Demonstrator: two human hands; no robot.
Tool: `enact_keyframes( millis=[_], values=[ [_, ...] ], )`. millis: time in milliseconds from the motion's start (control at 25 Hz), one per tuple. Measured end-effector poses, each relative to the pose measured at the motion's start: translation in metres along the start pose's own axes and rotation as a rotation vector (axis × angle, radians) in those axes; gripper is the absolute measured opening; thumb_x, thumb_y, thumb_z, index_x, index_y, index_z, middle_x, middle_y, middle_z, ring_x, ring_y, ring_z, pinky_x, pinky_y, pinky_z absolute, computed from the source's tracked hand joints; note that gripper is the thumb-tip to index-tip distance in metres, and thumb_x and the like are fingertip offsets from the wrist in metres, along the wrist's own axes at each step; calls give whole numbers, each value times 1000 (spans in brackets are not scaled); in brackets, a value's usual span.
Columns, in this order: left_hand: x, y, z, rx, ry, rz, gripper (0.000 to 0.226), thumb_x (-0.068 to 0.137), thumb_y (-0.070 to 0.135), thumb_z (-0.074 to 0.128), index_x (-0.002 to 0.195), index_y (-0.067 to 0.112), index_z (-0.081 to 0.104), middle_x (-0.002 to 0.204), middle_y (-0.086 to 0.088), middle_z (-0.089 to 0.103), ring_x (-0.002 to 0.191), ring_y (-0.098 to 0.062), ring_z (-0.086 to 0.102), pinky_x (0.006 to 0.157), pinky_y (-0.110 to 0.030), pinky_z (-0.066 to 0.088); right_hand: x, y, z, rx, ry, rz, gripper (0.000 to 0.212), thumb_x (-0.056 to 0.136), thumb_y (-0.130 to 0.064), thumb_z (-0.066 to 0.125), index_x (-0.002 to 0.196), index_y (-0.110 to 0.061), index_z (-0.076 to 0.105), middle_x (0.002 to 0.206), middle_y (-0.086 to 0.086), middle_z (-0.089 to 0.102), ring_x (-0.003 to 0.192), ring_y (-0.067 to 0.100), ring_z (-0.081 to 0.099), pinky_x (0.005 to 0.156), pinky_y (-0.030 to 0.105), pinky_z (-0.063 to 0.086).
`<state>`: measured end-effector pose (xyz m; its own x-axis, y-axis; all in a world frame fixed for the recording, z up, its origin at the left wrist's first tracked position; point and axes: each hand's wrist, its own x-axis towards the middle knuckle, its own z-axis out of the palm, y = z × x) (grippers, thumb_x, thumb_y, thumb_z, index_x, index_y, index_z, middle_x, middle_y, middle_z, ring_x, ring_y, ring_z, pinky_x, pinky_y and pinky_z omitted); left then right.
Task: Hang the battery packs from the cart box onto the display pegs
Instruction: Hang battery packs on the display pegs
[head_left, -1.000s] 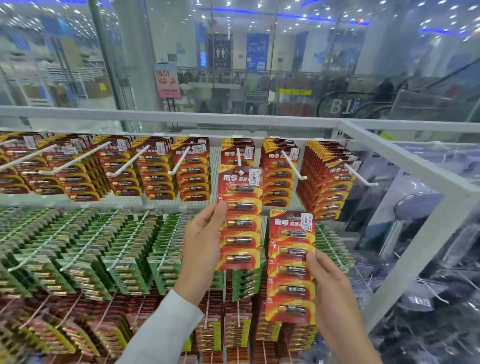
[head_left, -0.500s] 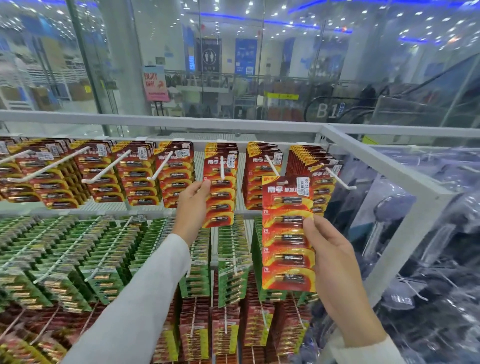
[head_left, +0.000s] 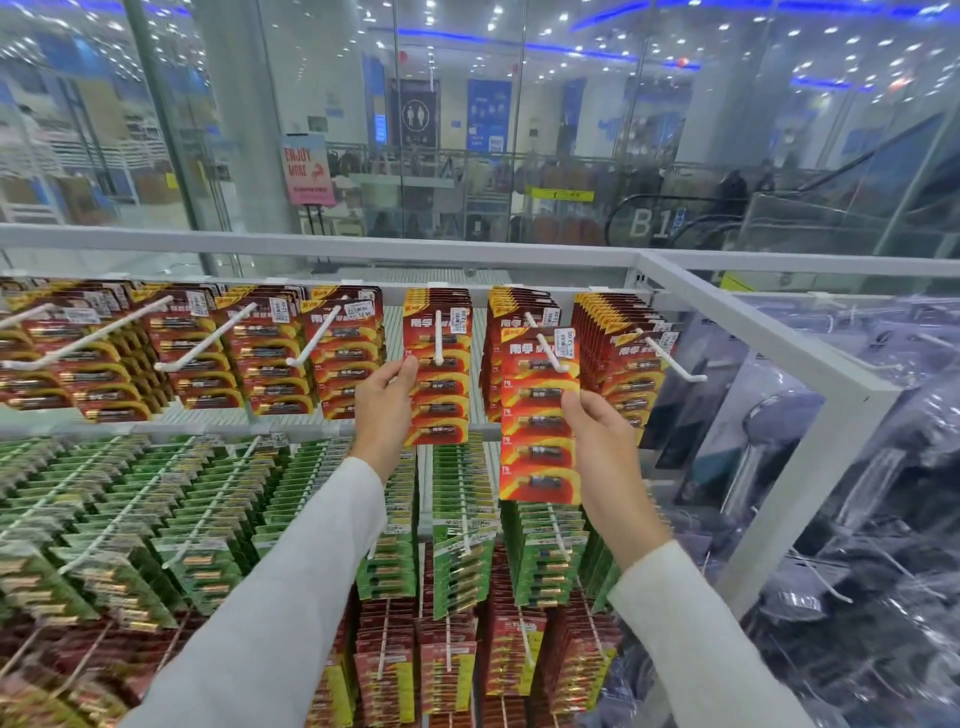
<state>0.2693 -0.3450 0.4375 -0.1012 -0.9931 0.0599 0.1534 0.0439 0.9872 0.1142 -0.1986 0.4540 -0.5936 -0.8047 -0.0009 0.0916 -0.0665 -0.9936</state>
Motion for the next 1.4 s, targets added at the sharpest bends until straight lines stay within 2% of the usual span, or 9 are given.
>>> enact_keyframes(
  millis=[160, 360, 560, 680, 800, 1000, 1160, 1320, 1400],
  values=[
    [2, -6, -1, -7, 65, 24, 21, 105, 35, 60, 98, 23, 76, 92, 0, 81, 82, -20, 79, 72, -38, 64, 46, 10, 19, -80, 53, -85, 27, 108, -36, 48, 97, -24, 70, 80, 0, 73, 74, 28, 70, 70, 43, 60],
    [6, -11, -2, -26, 138, 63, 15, 102, 33, 65, 97, 24, 76, 94, 2, 80, 84, -17, 79, 77, -40, 65, 70, 19, 27, -89, 98, -141, 25, 108, -28, 48, 92, -21, 65, 54, -17, 55, 50, 2, 50, 47, 18, 39],
    [15, -26, -15, 73, 126, 94, 6, 101, 29, 68, 101, 32, 73, 106, 6, 77, 105, -17, 72, 99, -46, 59, 75, 32, 26, -162, 181, -173, 20, 106, -28, 52, 113, -15, 67, 85, -6, 65, 62, -3, 60, 51, 14, 44],
    [8, -31, -26, 116, 112, 93, 16, 103, 30, 64, 116, 24, 71, 114, 6, 73, 111, -17, 69, 104, -46, 56, 70, 41, 20, -259, 200, -174, 28, 105, -29, 55, 129, -16, 62, 117, -2, 69, 97, 6, 66, 77, 24, 55],
    [-11, -34, -38, 141, 81, 103, 27, 104, 32, 61, 126, 18, 69, 117, 4, 73, 112, -18, 68, 105, -47, 55, 48, 48, 11, -338, 204, -184, 38, 104, -32, 56, 139, -17, 55, 129, -6, 62, 114, 11, 59, 97, 31, 48],
    [-62, -53, -57, 139, -24, 87, 16, 104, 34, 60, 116, 32, 71, 116, 13, 74, 113, -9, 67, 105, -46, 54, -19, 73, -18, -350, 223, -147, 34, 104, -31, 56, 136, -20, 60, 127, -11, 63, 114, 5, 58, 94, 23, 42],
    [-109, -78, -65, 138, -116, 34, 20, 103, 35, 61, 119, 32, 73, 119, 16, 73, 115, -6, 66, 107, -41, 52, -80, 108, -54, -363, 297, -68, 27, 105, -34, 55, 129, -28, 63, 123, -20, 64, 114, -8, 57, 94, 16, 44],
    [-157, -121, -68, 156, -252, -60, 20, 104, 31, 60, 118, 30, 74, 119, 14, 75, 116, -4, 67, 107, -41, 51, -143, 140, -90, -315, 447, 55, 22, 103, -36, 57, 122, -29, 67, 115, -12, 70, 107, 9, 66, 80, 16, 50],
    [-180, -142, -65, 192, -313, -114, 20, 104, 28, 61, 119, 27, 74, 117, 14, 75, 112, 0, 67, 106, -41, 53, -176, 151, -105, -327, 515, 83, 18, 104, -30, 57, 118, -28, 68, 114, -15, 70, 105, -1, 65, 76, 7, 48]
  ],
)
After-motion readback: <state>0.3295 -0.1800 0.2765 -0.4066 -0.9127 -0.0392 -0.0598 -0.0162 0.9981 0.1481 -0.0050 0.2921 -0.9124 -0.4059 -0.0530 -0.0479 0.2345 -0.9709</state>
